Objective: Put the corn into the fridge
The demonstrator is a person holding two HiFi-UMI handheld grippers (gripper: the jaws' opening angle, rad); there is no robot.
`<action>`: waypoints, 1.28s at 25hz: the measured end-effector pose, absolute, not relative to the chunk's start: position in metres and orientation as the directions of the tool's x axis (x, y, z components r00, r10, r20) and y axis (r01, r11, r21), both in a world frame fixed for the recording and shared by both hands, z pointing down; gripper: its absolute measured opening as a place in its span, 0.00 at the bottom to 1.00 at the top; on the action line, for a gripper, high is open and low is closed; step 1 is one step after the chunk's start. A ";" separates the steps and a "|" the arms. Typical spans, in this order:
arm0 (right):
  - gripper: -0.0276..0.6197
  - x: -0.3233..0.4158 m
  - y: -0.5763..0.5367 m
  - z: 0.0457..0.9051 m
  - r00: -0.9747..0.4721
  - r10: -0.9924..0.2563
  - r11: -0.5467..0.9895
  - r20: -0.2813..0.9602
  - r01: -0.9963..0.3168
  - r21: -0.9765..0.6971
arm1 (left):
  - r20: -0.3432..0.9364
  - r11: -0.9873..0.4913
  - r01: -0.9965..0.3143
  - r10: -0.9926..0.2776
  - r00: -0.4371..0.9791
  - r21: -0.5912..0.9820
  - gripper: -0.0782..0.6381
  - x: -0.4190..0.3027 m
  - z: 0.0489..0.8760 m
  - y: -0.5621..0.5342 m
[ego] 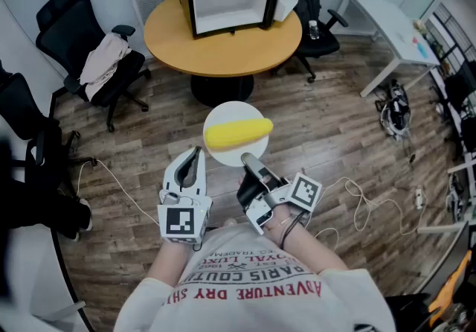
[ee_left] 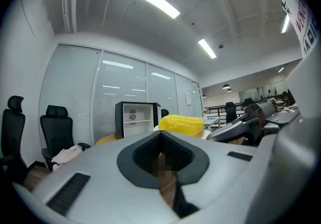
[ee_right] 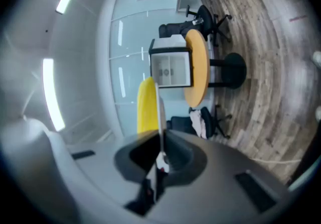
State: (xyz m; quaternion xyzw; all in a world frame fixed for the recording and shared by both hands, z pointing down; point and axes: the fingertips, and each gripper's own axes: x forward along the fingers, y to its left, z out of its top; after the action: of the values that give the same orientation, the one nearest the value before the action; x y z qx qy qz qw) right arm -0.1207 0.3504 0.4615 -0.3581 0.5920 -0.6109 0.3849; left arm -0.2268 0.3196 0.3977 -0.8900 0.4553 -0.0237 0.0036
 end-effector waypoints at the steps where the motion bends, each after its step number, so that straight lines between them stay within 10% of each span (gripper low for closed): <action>1: 0.10 -0.121 0.350 0.461 -0.447 -0.895 -0.006 -0.015 0.046 -0.999 | 0.036 -0.587 -0.809 -0.810 0.586 -0.036 0.14 -0.227 0.397 0.319; 32: 0.10 -0.076 0.230 0.494 -0.564 -0.825 -0.091 0.043 0.057 -0.994 | 0.083 -0.483 -0.875 -0.874 0.479 -0.037 0.14 -0.184 0.420 0.213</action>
State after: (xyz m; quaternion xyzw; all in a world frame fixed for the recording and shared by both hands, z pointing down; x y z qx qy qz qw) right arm -0.0759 0.2301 0.4939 -0.3275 0.5862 -0.6621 0.3328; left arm -0.1836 0.2127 0.4202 -0.8599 0.5085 -0.0452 -0.0054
